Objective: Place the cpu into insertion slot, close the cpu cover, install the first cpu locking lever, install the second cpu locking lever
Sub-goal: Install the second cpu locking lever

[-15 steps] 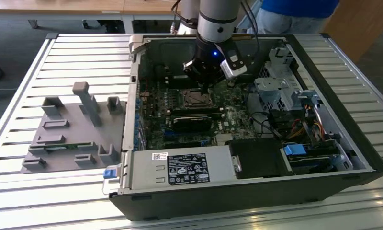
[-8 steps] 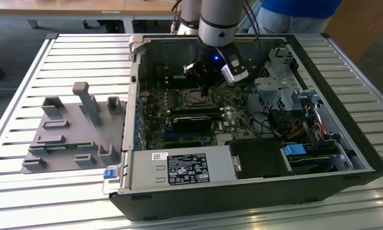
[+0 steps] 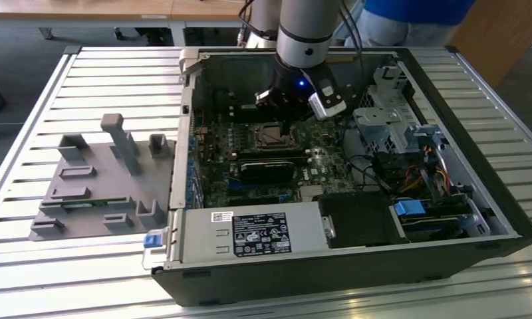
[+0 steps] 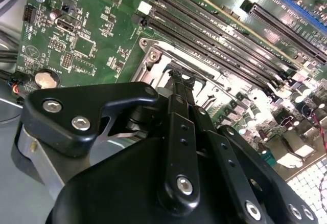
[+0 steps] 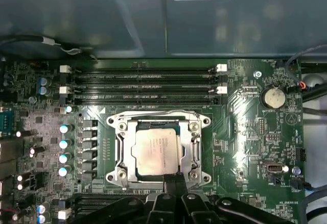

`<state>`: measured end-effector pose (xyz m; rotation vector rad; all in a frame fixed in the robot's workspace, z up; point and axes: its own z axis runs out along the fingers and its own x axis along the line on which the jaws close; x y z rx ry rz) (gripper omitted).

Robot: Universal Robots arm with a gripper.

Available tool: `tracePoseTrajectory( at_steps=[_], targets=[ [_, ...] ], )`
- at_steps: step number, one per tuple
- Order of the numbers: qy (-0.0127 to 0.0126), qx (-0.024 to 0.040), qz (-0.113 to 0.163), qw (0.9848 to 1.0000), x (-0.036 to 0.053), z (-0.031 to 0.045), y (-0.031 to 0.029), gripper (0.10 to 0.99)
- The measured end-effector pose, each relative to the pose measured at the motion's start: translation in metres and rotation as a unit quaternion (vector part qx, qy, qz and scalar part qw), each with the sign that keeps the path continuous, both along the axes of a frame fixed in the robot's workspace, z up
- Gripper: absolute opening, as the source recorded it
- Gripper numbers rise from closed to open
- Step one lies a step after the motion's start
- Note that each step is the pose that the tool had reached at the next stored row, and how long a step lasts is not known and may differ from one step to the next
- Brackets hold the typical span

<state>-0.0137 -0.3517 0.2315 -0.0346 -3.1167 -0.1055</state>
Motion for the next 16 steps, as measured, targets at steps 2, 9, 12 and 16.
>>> tracePoseTrajectory(
  at_steps=[2, 9, 12, 16],
  targets=[
    [0.0009, 0.0000, 0.000, 1.0000, 0.0008, -0.0001, -0.0021, 0.106],
    [0.0018, 0.0001, 0.000, 1.0000, 0.0012, -0.0001, -0.0116, 0.106],
    [0.0017, 0.0008, 0.000, 1.0000, 0.0009, -0.0001, -0.0172, 0.106],
    [0.0018, 0.0013, 0.000, 1.0000, -0.0020, -0.0001, -0.0205, 0.106]
  ],
)
